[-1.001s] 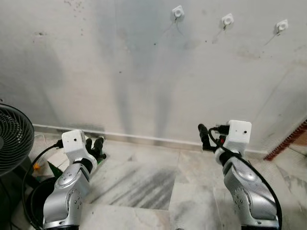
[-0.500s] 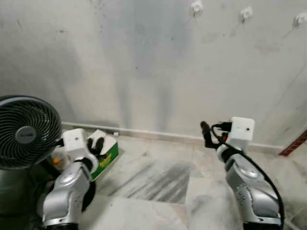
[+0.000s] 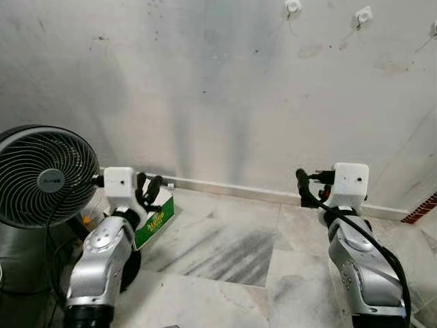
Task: Hang keys on a hook
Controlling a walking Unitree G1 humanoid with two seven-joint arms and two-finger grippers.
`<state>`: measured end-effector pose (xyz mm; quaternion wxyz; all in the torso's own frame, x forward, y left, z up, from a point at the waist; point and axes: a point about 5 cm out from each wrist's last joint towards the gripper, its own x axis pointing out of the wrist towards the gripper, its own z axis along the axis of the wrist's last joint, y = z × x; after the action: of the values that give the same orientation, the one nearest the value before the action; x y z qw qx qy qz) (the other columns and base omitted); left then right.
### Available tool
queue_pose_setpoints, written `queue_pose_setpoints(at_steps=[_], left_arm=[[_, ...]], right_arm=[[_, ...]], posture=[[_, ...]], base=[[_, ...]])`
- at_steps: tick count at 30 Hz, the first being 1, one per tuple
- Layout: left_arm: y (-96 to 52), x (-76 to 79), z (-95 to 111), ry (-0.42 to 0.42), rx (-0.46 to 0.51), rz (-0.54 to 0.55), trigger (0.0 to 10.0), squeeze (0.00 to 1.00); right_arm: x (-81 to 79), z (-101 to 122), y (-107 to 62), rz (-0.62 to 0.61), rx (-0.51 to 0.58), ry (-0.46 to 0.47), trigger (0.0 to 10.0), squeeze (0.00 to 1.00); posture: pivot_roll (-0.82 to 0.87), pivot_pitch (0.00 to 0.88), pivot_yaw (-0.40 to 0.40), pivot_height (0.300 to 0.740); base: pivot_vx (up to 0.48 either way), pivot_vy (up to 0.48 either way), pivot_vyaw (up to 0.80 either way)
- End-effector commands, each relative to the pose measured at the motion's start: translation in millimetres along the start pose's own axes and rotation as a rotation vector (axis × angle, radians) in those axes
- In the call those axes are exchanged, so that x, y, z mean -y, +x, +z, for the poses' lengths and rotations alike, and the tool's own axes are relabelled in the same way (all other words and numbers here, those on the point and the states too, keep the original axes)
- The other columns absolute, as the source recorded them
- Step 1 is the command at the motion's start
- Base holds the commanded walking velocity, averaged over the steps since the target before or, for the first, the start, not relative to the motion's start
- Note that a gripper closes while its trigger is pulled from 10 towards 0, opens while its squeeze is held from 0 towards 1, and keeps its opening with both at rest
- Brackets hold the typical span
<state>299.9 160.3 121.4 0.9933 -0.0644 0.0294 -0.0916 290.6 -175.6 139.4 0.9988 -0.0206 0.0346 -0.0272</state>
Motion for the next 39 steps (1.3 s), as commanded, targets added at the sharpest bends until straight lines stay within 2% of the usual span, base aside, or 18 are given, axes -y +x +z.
queue_pose_setpoints(at_steps=[1, 4, 5, 8, 10, 14, 18, 22, 23, 25, 31, 33, 39], left_arm=[[-1.6, 8.0, 1.7, 0.006, 0.035, -0.011, 10.0, 0.00], [-7.6, 14.3, -3.5, -0.014, 0.039, -0.017, 10.0, 0.00], [-13.5, 15.5, -7.0, -0.004, 0.030, -0.022, 10.0, 0.00], [-19.5, 13.8, -9.3, 0.034, 0.015, -0.024, 10.0, 0.00], [-30.5, 8.8, -12.3, 0.019, -0.005, -0.013, 10.0, 0.00], [-38.6, 5.5, -15.2, 0.011, -0.017, 0.007, 10.0, 0.00], [-55.0, 6.5, -23.7, -0.010, -0.046, 0.024, 10.0, 0.00], [-54.0, 7.3, -23.5, -0.050, -0.045, 0.032, 10.0, 0.00], [-49.9, 7.5, -19.6, -0.084, -0.030, 0.048, 10.0, 0.00], [-47.5, 7.7, -17.2, -0.088, -0.019, 0.051, 10.0, 0.00], [-43.9, 2.5, -11.8, -0.005, 0.017, 0.050, 10.0, 0.00], [-42.4, -5.1, -11.0, -0.005, 0.017, 0.080, 10.0, 0.00], [-37.3, -10.6, -8.3, -0.035, 0.017, 0.087, 10.0, 0.00]], right_arm=[[2.9, 4.5, 1.5, -0.009, 0.023, -0.025, 10.0, 0.00], [5.0, 2.6, 2.4, -0.021, 0.006, -0.016, 10.0, 0.00], [5.7, -0.4, 2.0, -0.003, -0.030, 0.009, 10.0, 0.00], [6.9, -1.3, 0.6, 0.003, -0.030, 0.007, 10.0, 0.00], [8.5, -3.2, -3.0, 0.009, -0.013, 0.016, 10.0, 0.00], [10.3, -4.3, -4.7, 0.017, -0.008, -0.002, 10.0, 0.00], [14.2, -10.9, -5.5, -0.017, -0.053, 0.031, 10.0, 0.00], [13.7, -10.3, -5.1, -0.016, -0.050, 0.031, 10.0, 0.00], [13.8, -8.4, -4.6, -0.018, -0.041, 0.030, 10.0, 0.00], [14.2, -6.7, -4.5, -0.018, -0.029, 0.023, 10.0, 0.00], [16.4, 1.1, -9.4, 0.005, 0.061, -0.080, 10.0, 0.00], [18.3, -0.4, -10.4, -0.010, 0.048, -0.061, 10.0, 0.00], [16.7, -2.2, -11.5, -0.005, 0.045, -0.060, 10.0, 0.00]], posture=[[-0.05, 0.108, -0.041, 0.740], [-0.06, 0.106, -0.040, 0.740], [-0.05, 0.104, -0.039, 0.740], [-0.05, 0.104, -0.039, 0.740], [-0.04, 0.102, -0.039, 0.740], [-0.04, 0.102, -0.039, 0.740], [-0.03, 0.107, -0.028, 0.740], [-0.04, 0.108, -0.030, 0.740], [-0.04, 0.108, -0.031, 0.740], [-0.04, 0.110, -0.033, 0.740], [-0.05, 0.111, -0.032, 0.740], [-0.05, 0.113, -0.029, 0.740], [-0.06, 0.112, -0.028, 0.740]], base=[[0.000, 0.000, 0.00], [0.000, 0.000, 0.00], [0.000, 0.000, 0.00], [0.000, 0.000, 0.00], [0.000, 0.000, 0.00], [0.000, 0.000, 0.00], [0.000, 0.000, -0.59], [0.000, 0.000, -0.78], [0.000, 0.000, -0.78], [0.000, 0.000, -0.78], [0.000, 0.000, -0.78], [0.000, 0.000, -0.79], [0.000, 0.000, -0.79]])
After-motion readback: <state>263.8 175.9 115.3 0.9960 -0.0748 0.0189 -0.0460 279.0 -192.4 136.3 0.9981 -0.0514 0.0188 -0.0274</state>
